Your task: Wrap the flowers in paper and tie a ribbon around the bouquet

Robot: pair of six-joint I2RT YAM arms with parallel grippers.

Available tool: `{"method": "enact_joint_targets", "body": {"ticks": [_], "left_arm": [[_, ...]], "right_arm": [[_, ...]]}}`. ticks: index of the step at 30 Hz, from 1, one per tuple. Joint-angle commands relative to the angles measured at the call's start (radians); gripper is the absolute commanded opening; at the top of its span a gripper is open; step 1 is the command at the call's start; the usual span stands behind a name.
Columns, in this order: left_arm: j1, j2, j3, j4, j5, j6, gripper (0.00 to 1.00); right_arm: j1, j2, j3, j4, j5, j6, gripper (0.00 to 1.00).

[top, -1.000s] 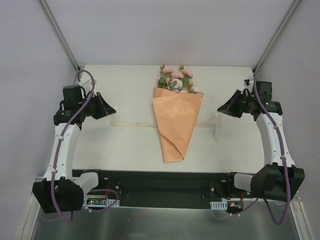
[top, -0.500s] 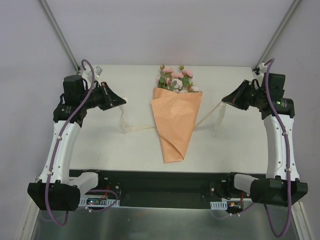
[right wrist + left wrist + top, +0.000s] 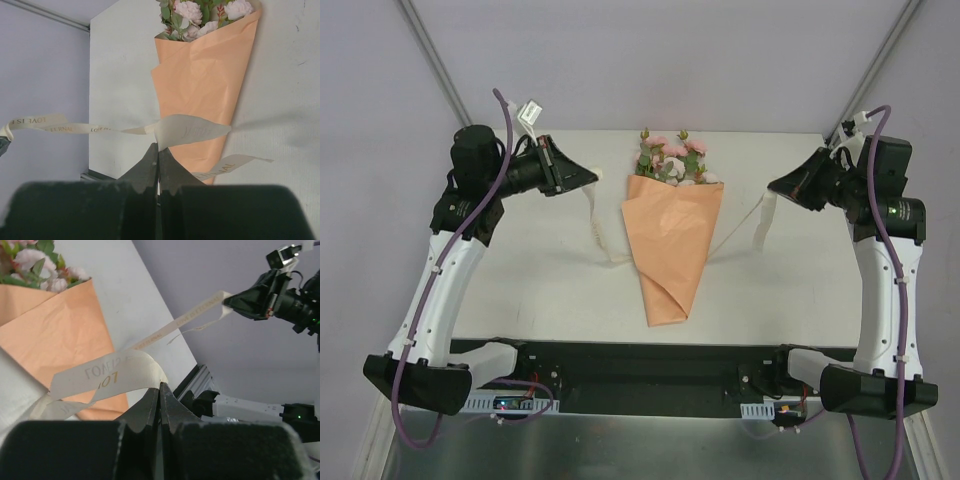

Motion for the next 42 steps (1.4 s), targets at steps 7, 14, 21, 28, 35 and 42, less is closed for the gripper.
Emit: {"method": "enact_joint_targets", "body": {"ticks": [7,14,21,28,35,42], "left_arm": [[-0.046,0.115,0.188,0.112,-0.009,-0.077,0.00],[-0.088,0.203,0.218,0.157,-0.009,-0.094,0.00],[-0.192,0.315,0.355,0.181,0.005,-0.129,0.00],[-0.221,0.284,0.292,0.181,-0.033,-0.090,0.00],[-0.195,0.136,0.128,0.163,-0.090,-0.021,0.00],[-0.183,-0.061,-0.068,0.072,-0.215,0.088,0.00]], "right_arm": [[0.010,0.001,0.054,0.016,-0.062,0.041,0.01],[0.072,0.005,0.054,0.082,-0.081,0.084,0.01],[0.078,-0.002,0.103,0.053,-0.044,0.070,0.01],[0.092,0.011,0.045,0.097,-0.093,0.095,0.01],[0.250,0.053,0.005,0.209,-0.024,0.150,0.01],[0.526,0.209,-0.072,0.559,0.071,0.326,0.01]]}}
